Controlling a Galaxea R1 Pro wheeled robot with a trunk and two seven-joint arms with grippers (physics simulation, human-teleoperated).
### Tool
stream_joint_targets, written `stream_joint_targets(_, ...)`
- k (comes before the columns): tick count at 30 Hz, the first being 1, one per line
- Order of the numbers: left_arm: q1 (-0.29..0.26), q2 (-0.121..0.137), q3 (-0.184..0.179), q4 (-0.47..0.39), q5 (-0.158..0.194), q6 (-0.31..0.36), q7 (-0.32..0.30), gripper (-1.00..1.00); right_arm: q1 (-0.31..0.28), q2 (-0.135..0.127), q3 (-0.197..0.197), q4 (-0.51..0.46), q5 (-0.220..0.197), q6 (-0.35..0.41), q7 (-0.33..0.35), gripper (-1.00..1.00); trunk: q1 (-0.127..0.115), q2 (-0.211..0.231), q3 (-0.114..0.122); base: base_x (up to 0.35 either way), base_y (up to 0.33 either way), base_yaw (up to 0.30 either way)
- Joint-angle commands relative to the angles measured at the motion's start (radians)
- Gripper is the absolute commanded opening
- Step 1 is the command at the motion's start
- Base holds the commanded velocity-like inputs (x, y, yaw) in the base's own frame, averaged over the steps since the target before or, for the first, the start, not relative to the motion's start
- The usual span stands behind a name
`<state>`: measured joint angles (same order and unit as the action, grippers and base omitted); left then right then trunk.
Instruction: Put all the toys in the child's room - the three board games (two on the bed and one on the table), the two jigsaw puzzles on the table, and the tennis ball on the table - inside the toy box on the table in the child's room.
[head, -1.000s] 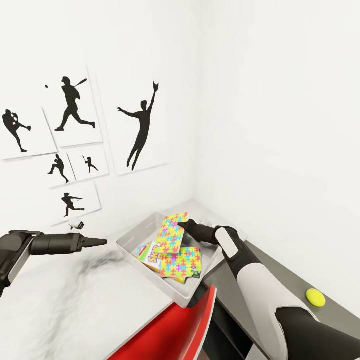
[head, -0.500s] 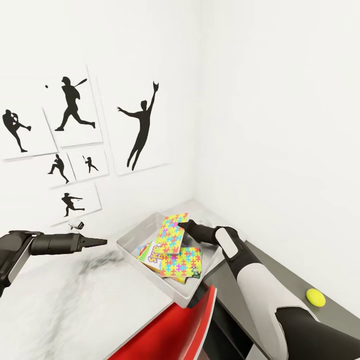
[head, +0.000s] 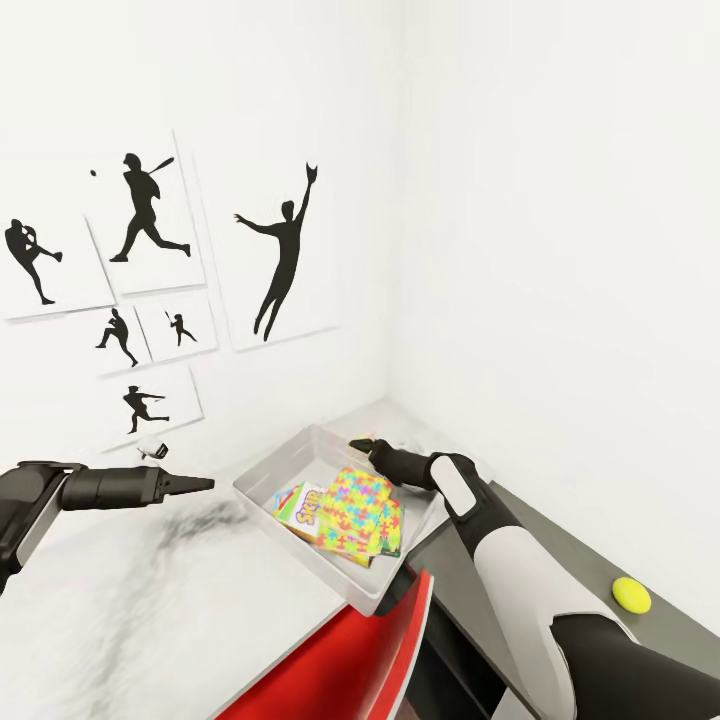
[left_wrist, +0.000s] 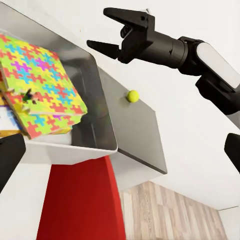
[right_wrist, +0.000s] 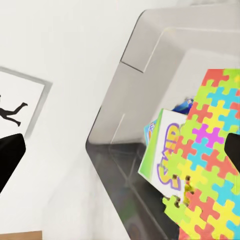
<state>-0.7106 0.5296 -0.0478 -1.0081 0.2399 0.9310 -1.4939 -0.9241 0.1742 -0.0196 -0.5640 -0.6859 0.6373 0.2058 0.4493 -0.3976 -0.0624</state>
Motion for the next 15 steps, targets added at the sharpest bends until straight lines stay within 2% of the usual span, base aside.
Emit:
stream_joint_targets(1, -0.001, 0.001, -0.003, 0.0, 0.004, 0.011, -0.002, 1.0, -0.001, 0.0, -0.002, 0.0, 0.0, 0.005, 0.001, 1.0, 0.001, -0.002, -0.002, 0.0, 0.0, 0.0)
stream_joint_targets(11, -0.001, 0.001, -0.003, 0.0, 0.004, 0.009, -0.002, 1.0, -0.001, 0.0, -0.003, -0.002, 0.001, 0.005, 0.003, 1.0, 0.001, -0.002, -0.002, 0.0, 0.0, 0.0)
stream_joint_targets(15, -0.001, 0.001, -0.003, 0.0, 0.004, 0.009, -0.002, 1.0, 0.001, -0.013, -0.005, -0.011, -0.001, 0.005, 0.022, 1.0, 0.001, -0.002, -0.002, -0.044, 0.0, 0.0)
